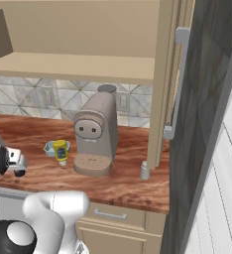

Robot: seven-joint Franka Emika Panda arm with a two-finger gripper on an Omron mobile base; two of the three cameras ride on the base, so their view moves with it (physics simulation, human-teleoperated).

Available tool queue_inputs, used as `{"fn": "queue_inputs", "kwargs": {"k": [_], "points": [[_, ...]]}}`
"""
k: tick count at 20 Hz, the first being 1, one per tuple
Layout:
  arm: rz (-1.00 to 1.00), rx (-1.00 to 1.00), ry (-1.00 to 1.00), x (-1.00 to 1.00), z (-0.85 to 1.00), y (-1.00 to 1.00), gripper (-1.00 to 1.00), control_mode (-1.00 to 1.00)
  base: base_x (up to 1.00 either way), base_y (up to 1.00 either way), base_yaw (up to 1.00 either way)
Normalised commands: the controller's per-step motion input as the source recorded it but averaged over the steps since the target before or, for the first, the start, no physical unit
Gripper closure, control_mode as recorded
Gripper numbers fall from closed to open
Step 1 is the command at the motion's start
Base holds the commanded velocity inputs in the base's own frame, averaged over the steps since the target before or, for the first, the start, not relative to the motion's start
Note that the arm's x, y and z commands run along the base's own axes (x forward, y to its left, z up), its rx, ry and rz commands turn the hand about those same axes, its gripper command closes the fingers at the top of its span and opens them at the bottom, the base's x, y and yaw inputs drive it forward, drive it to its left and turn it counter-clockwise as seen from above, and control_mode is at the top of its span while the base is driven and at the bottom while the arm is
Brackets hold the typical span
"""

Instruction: There are various items on the counter. Only move the condiments/shakers into the cabinet.

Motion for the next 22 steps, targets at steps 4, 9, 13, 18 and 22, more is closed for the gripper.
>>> {"fn": "queue_inputs", "kwargs": {"k": [4,9,13,18,22], "points": [[0.0,-0.01,0.0,0.14,-0.14,-0.03,-1.0,-1.0,0.0,0.0,0.0],[0.0,-0.02,0.0,0.13,-0.08,0.0,-1.0,-1.0,0.0,0.0,0.0],[0.0,-0.01,0.0,0.21,-0.15,0.0,-1.0,-1.0,0.0,0.0,0.0],[0.0,0.0,0.0,0.2,-0.16,0.0,-1.0,-1.0,0.0,0.0,0.0],[0.0,0.0,0.0,0.21,-0.09,0.0,-1.0,-1.0,0.0,0.0,0.0]]}}
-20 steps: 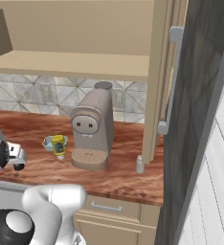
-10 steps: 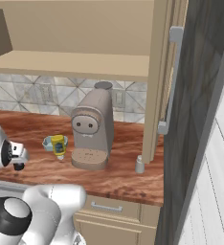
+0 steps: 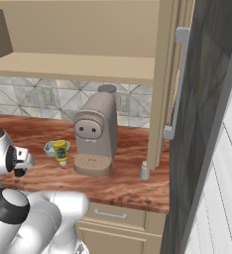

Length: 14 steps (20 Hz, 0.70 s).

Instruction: There are various items on the counter. Only move the condiments/shakers into the cabinet.

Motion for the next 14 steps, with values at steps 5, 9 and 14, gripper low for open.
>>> {"fn": "queue_inputs", "kwargs": {"k": [5,9,14], "points": [[0.0,0.0,0.0,0.18,-0.08,0.0,-1.0,-1.0,0.0,0.0,0.0],[0.0,0.0,0.0,0.16,-0.09,0.01,-1.0,-1.0,0.0,0.0,0.0],[0.0,0.0,0.0,0.12,-0.09,0.08,-1.0,-1.0,0.0,0.0,0.0]]}}
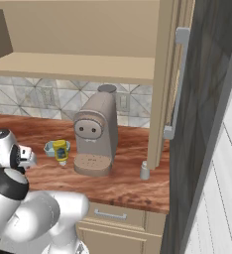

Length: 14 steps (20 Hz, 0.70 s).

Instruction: There are various items on the counter. Only move the condiments/shakers into the cabinet.

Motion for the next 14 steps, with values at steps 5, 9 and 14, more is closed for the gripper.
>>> {"fn": "queue_inputs", "kwargs": {"k": [5,9,14], "points": [[0.0,0.01,0.0,0.07,-0.06,0.19,-1.0,-1.0,0.0,0.0,0.0],[0.0,0.0,0.0,0.05,-0.04,0.21,-1.0,-1.0,0.0,0.0,0.0],[0.0,0.0,0.0,0.0,0.0,0.01,1.0,-1.0,0.0,0.0,0.0]]}}
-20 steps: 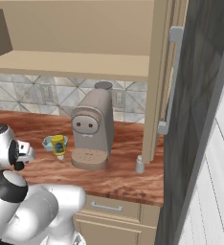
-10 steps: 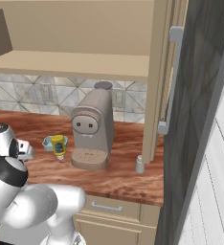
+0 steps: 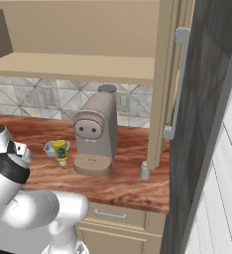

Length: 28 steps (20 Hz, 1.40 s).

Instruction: There are various items on the counter. Only move the condiments/shakers into the cabinet.

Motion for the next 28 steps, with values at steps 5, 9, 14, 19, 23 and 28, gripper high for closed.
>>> {"fn": "queue_inputs", "kwargs": {"k": [5,9,14,19,23,28], "points": [[0.0,0.0,-0.04,-0.01,0.08,-0.06,1.0,-1.0,0.0,0.0,0.0],[0.0,0.02,-0.23,-0.3,0.64,-0.4,1.0,-1.0,0.0,0.0,0.0],[0.04,0.11,-0.4,-0.55,1.0,-0.63,1.0,-1.0,0.0,0.0,0.0],[0.01,0.27,-0.28,-0.28,1.0,-0.75,1.0,-1.0,0.0,0.0,0.0],[0.0,0.28,-0.08,-0.18,1.0,-0.66,1.0,-1.0,0.0,0.0,0.0],[0.0,0.22,0.0,-0.11,1.0,-0.47,1.0,-1.0,0.0,0.0,0.0]]}}
